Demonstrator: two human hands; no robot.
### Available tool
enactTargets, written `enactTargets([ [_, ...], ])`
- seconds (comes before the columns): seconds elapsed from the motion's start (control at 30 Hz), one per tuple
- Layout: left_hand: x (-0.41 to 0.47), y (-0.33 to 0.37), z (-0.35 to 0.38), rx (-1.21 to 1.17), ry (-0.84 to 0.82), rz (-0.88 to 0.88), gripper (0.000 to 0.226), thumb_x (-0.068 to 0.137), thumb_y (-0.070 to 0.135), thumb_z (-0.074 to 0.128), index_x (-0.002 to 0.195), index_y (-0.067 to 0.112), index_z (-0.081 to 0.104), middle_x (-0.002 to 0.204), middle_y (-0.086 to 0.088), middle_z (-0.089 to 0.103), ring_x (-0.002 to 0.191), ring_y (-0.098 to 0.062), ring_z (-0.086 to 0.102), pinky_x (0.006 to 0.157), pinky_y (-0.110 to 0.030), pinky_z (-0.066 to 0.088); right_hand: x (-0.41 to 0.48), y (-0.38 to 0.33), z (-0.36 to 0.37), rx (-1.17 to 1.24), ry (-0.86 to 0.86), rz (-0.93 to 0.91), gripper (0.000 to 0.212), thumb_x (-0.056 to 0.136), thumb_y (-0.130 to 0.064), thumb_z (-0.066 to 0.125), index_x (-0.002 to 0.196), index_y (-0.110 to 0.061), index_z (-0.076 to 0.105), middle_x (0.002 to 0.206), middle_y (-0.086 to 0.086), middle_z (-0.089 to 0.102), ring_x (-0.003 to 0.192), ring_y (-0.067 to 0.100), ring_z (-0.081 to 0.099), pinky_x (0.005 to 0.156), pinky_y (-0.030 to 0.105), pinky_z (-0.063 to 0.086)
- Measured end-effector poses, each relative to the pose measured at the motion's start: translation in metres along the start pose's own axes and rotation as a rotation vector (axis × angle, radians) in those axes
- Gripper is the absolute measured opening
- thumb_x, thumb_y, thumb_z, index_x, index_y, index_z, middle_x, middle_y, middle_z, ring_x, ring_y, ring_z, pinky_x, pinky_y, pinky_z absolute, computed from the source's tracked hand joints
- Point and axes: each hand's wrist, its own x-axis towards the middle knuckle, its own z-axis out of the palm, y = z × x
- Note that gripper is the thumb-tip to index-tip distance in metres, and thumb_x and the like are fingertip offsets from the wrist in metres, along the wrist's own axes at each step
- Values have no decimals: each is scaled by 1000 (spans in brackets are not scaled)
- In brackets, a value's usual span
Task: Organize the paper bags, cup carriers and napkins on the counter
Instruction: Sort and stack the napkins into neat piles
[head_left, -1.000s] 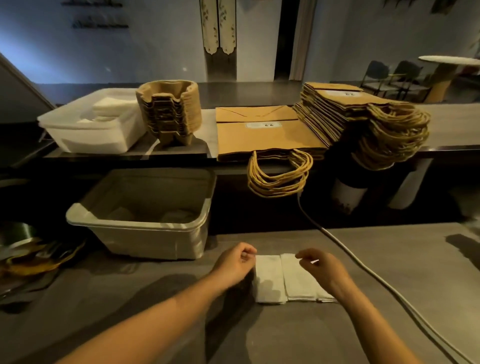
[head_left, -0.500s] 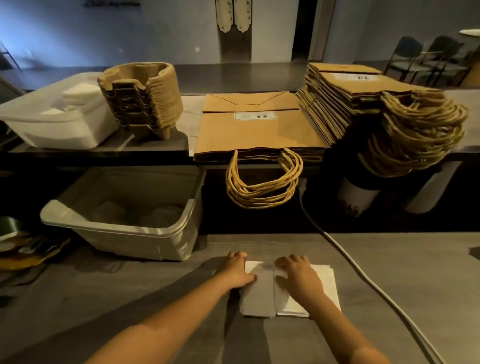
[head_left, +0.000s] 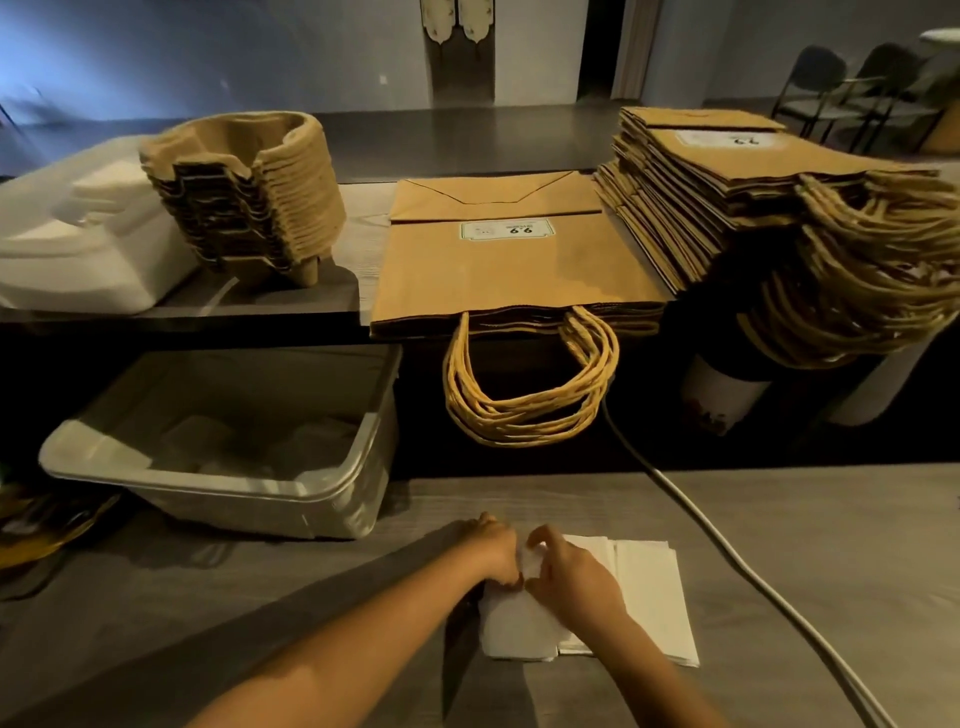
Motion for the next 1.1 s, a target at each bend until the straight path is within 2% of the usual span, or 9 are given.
enactTargets([
  [0.13, -4, -2, 1, -29, -12, 66, 53, 84, 27, 63, 130, 11, 41, 136, -10, 30, 126, -29, 35, 97, -34, 38, -2, 4, -4, 38, 36, 8, 45, 88, -29, 60, 126, -19, 40, 108, 4, 65, 94, 20, 63, 65, 22, 40],
  [0.27, -9, -10, 1, -121, -34, 118, 46, 83, 23, 62, 122, 11, 40, 119, -9, 47, 106, -26, 52, 73, -30, 39, 0, 13, -9, 72, -4, 87, 51, 87, -31, 62, 131, -23, 37, 104, 4, 67, 90, 18, 62, 74, 26, 48],
  [0.4, -15, -21, -3, -242, -112, 98, 55, 82, 24, 62, 126, 18, 30, 100, -3, 47, 86, -17, 48, 55, -22, 36, -1, 17, -16, 93, -103, 141, 58, 84, -35, 64, 134, -26, 37, 102, 1, 65, 87, 14, 58, 77, 23, 46],
  [0.53, -31, -33, -21, -434, -175, 109, 62, 83, 22, 62, 136, 21, 28, 121, -4, 47, 105, -18, 49, 79, -25, 45, -11, 0, -35, 217, -122, 86, 66, 83, -32, 69, 139, -26, 34, 118, 0, 58, 101, 14, 55, 79, 19, 45],
  [0.63, -58, -43, -43, -519, -166, 201, 58, 86, 18, 62, 137, 20, 35, 127, -3, 51, 113, -18, 50, 95, -31, 45, -27, -25, -54, 477, -295, -12, 69, 82, -32, 71, 139, -27, 33, 137, -3, 48, 116, 10, 49, 76, 12, 44],
  [0.77, -110, -63, -82, -595, -182, 333, 50, 88, 15, 61, 130, 25, 36, 110, 5, 53, 100, -9, 55, 81, -21, 51, -49, -64, -71, 765, -516, -153, 60, 69, -44, 74, 123, -31, 50, 119, -10, 64, 108, 5, 60, 90, 21, 48],
  [0.87, -156, -81, -116, -565, -44, 389, 53, 90, 16, 59, 133, 25, 30, 100, 11, 52, 85, -1, 57, 69, -13, 49, -59, -100, -75, 792, -417, -218, 61, 65, -46, 73, 120, -27, 56, 108, -10, 69, 102, 4, 64, 83, 23, 52],
  [0.97, -202, -103, -151, -579, 65, 455, 47, 89, 20, 60, 126, 31, 34, 110, 6, 55, 94, -6, 61, 80, -20, 53, -71, -141, -89, 853, -255, -297, 58, 54, -51, 71, 106, -25, 61, 96, -6, 70, 89, 5, 66, 72, 23, 54],
  [1.1, -256, -138, -200, -668, 206, 455, 64, 75, 28, 74, 128, 34, 38, 113, 2, 62, 102, -13, 64, 90, -34, 53, -92, -208, -131, 835, -128, -479, 34, 77, -54, 68, 102, -31, 62, 96, -5, 70, 89, 10, 66, 78, 30, 54],
])
